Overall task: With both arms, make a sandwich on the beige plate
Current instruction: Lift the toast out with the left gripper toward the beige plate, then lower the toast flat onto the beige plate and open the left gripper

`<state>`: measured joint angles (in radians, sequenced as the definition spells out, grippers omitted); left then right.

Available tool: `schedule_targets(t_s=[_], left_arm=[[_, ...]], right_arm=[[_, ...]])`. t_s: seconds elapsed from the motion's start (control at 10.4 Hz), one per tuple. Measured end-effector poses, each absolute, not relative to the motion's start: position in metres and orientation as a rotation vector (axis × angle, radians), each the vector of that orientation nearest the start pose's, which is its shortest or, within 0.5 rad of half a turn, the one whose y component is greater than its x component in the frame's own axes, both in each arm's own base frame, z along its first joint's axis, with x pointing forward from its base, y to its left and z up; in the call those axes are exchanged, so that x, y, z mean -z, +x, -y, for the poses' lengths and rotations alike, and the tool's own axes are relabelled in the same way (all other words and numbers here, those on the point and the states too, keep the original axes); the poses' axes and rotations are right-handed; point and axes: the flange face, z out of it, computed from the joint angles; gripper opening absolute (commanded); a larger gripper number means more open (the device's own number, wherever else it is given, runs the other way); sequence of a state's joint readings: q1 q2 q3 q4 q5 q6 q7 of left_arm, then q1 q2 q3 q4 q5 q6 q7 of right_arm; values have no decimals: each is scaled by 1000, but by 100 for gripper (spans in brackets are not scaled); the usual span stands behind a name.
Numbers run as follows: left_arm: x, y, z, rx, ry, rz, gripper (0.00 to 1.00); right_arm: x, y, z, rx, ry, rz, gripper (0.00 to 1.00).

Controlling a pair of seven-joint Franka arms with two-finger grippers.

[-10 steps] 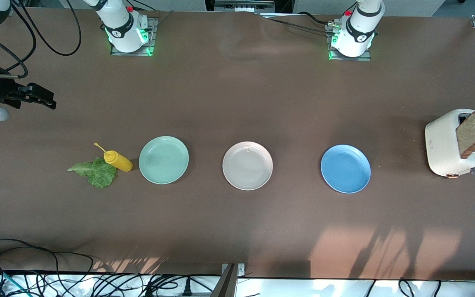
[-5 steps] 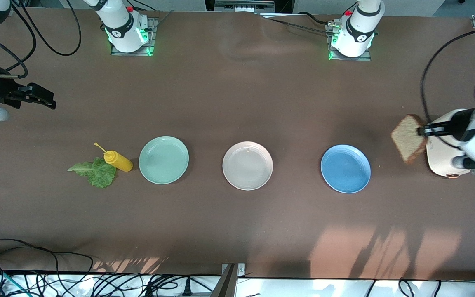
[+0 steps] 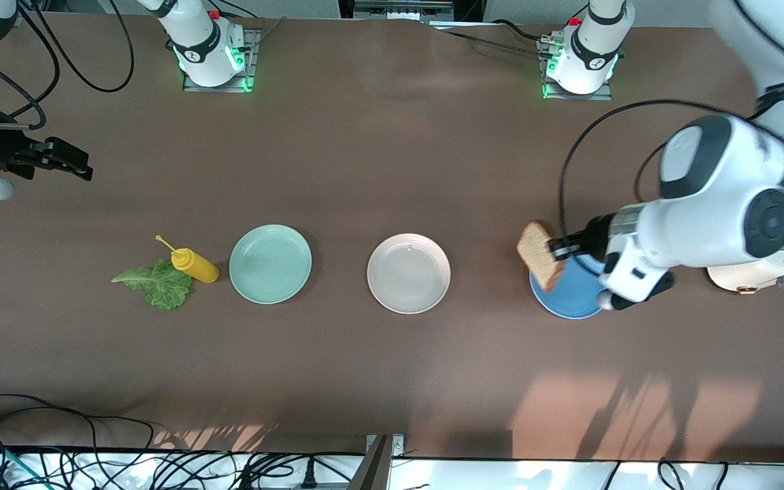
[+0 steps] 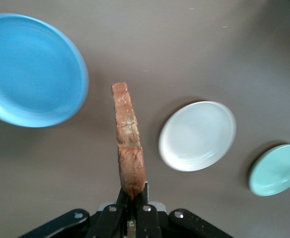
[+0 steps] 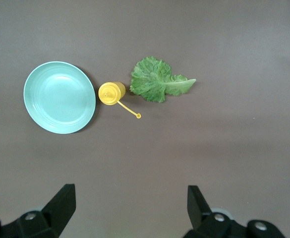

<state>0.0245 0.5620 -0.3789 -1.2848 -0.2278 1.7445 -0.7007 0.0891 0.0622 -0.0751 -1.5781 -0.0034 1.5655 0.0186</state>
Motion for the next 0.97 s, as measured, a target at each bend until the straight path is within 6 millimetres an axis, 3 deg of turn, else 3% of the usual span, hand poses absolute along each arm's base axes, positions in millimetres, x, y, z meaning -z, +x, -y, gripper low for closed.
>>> schedule_targets(t_s=[0.19,0.48,0.68,0.97], left_arm=[[-419,684,261,-421,-3471,934,0],[-371,684,333,-358,-3562,1075,0],[-340,679,364,-300,-3585,1117,0],[-317,666,382,-346,-3569,1097,0]], right_arm=[[-586,571,-9,-118,-3149,-7,100],[-586,571,-9,-117,-3149,-8,100],[-586,571,-9,-118,-3149,-8,100],[-585,571,-9,-120,-3149,-8,100]])
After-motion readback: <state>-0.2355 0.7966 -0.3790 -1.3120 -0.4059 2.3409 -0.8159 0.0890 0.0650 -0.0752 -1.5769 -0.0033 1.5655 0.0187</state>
